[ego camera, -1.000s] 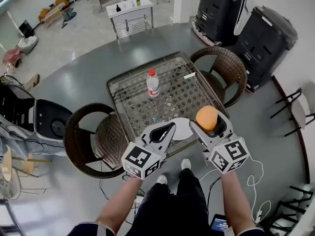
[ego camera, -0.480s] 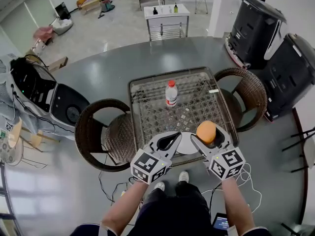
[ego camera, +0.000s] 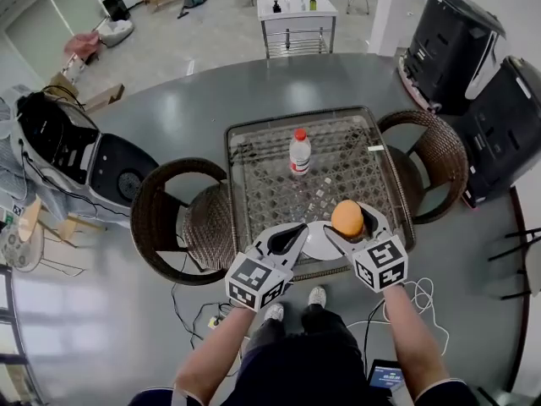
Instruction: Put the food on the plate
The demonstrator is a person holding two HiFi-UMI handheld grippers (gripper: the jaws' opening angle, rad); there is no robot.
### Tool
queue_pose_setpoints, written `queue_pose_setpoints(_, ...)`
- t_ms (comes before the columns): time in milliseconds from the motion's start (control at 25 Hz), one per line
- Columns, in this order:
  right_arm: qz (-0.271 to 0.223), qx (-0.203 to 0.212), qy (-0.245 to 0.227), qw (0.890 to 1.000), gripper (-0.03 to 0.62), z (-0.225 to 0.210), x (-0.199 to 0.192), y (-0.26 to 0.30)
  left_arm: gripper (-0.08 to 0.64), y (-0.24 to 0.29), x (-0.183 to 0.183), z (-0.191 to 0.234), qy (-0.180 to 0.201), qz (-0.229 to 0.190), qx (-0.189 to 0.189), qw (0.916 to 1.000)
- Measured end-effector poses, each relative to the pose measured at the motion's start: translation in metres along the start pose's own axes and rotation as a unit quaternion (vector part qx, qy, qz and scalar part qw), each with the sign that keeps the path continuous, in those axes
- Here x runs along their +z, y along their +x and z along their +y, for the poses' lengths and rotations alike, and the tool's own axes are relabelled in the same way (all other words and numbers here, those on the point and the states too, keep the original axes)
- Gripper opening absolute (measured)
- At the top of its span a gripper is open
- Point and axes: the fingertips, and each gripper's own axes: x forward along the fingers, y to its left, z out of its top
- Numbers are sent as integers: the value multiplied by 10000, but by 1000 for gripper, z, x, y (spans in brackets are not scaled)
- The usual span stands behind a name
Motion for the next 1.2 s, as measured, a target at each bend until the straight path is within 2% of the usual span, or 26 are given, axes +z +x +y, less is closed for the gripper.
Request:
queue_pose_setpoints(280,1080,234,-227,9936,362,5,-77,35,8,0,-41,11,-183,356,159,9991)
queue_pose_setpoints(520,1737,404,-420,9831,362,-1,-132,59,8,17,-68,9,-288,634,171,9974)
queue_pose_setpoints(720,2175,587,-745,9714,362,15,-172,74,8,5,-93,7,-401,838,270,9953)
queue_pose_setpoints(1000,2585,714,-1148,9565,363,20,-198,88,8,-8,-104,5,-552,989,398,9928)
queue_pose_setpoints(1200,2702,744,-1228,9520,364,23,-204,94,8,-8,-108,5,-578,1007,438,9923)
